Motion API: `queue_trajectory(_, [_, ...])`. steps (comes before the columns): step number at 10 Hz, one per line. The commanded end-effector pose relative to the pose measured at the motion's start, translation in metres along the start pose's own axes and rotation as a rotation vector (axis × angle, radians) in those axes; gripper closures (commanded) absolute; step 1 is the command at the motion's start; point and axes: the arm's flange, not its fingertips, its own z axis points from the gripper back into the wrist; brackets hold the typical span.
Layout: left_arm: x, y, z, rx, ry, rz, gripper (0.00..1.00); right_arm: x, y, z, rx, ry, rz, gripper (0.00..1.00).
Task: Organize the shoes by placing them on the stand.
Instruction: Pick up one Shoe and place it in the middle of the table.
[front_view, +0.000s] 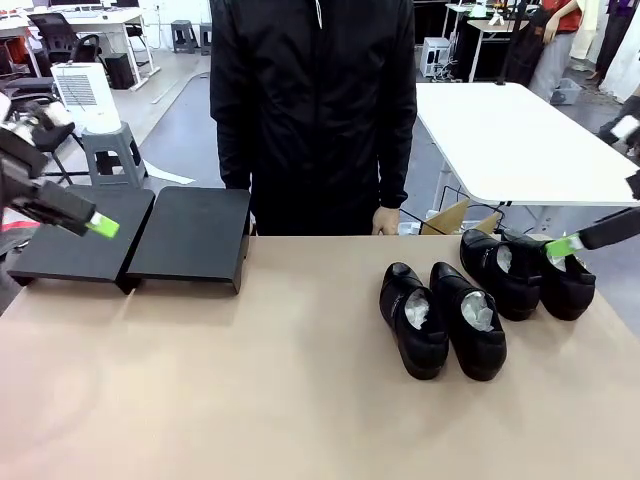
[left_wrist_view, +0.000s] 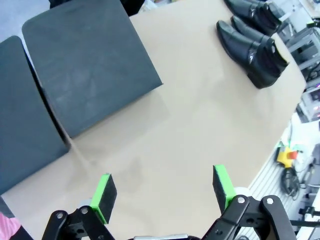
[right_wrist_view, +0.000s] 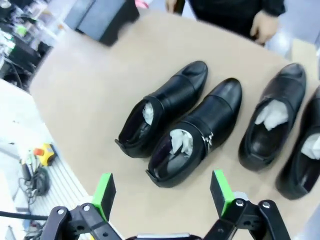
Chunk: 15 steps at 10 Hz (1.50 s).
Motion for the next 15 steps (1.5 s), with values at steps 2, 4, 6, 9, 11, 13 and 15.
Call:
queue_trajectory(2, [-0.008,0.026,0.02,-0.049,-0.086,0.081,0.0,-0.013,-0.03,0.024,0.035,-0.041,-0.025,0.0])
queue_trajectory(4, [-0.016,0.028,0.021,-0.057,-0.046,0.097,0.0,-0.015,-0.037,0.033,0.029,-0.044,-0.034,0.0])
queue_trajectory(6, [-0.018,0.024,0.021,-0.071,-0.041,0.091,0.0,-0.013,-0.04,0.035,0.029,-0.054,-0.017,0.0])
queue_trajectory(9, [-0.018,0.024,0.023,-0.007,-0.088,0.15,0.0,-0.015,-0.037,0.034,0.015,-0.036,-0.049,0.0])
queue_trajectory(11, [-0.015,0.022,0.022,-0.049,-0.024,0.112,0.0,-0.015,-0.037,0.034,0.015,-0.036,-0.049,0.0])
queue_trajectory(13, [-0.015,0.022,0.022,-0.049,-0.024,0.112,0.0,-0.015,-0.037,0.034,0.015,-0.036,-0.049,0.0])
queue_trajectory(15, [-0.015,0.022,0.022,-0.049,-0.024,0.112,0.0,-0.015,-0.037,0.034,0.015,-0.036,-0.049,0.0])
